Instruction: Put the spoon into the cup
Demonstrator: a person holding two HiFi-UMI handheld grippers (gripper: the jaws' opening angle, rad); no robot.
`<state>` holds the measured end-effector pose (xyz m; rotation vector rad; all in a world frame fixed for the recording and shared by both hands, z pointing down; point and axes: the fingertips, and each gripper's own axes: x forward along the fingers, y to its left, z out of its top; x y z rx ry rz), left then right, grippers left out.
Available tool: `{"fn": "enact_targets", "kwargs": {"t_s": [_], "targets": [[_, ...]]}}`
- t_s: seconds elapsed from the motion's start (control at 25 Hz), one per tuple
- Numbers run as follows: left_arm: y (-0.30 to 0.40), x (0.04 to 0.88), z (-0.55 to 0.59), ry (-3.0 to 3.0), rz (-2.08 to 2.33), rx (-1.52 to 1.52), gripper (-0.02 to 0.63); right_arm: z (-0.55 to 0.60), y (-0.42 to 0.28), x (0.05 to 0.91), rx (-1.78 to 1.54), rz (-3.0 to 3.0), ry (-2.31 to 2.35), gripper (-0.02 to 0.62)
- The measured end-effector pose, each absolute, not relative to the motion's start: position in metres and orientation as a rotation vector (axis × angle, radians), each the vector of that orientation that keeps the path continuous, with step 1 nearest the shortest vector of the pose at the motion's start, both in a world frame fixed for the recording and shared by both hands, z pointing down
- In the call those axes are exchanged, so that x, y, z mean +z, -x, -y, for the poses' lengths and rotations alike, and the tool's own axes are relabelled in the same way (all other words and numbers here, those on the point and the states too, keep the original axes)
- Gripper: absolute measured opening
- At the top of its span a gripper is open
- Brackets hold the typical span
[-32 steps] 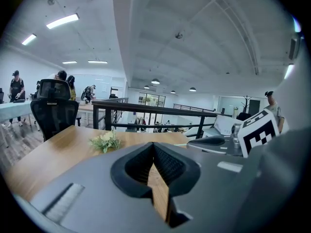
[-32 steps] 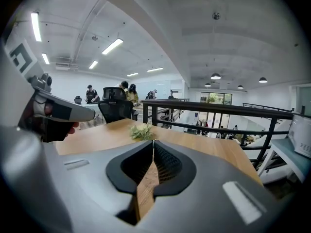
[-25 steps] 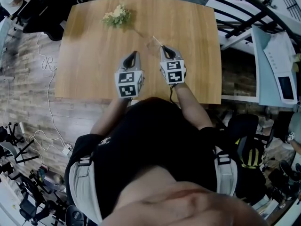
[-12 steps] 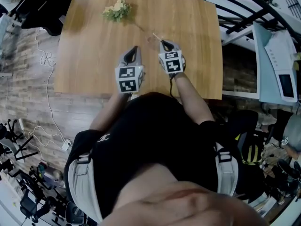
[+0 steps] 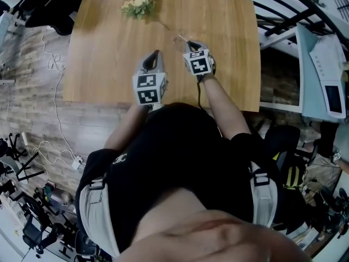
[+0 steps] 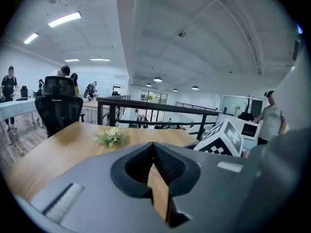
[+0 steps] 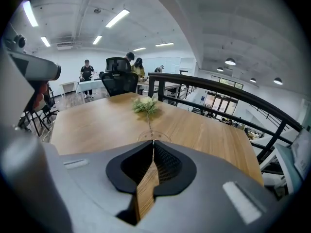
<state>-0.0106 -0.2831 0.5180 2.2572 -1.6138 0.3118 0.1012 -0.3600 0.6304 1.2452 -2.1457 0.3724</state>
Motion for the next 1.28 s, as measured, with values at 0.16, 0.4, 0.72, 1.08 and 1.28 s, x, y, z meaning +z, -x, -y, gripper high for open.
{"fn": "enact_targets", "kwargs": {"t_s": [0.16, 0.4, 0.72, 1.08, 1.28], "targets": [[0.017, 0.519, 0.282, -2.248, 1.621, 0.318, 0.012, 0.363, -0.098, 0.640, 0.394, 2.122, -1.231, 0.008], [0.020, 0.521, 0.281, -2.236, 1.633, 0.328, 0.012, 0.367, -0.097, 0.654, 0.412, 2.100, -1.222, 0.008], [0.029, 0.522, 0.280, -2.220, 1.653, 0.336, 0.012, 0.373, -0.095, 0.664, 0.424, 2.079, -1.223, 0.008], [0.037, 0.524, 0.280, -2.202, 1.669, 0.350, 0.012, 0.374, -0.088, 0.679, 0.440, 2.071, -1.207, 0.009], [0.034, 0.526, 0.277, -2.208, 1.661, 0.365, 0.012, 0.373, -0.086, 0.679, 0.454, 2.064, -1.217, 0.009]]}}
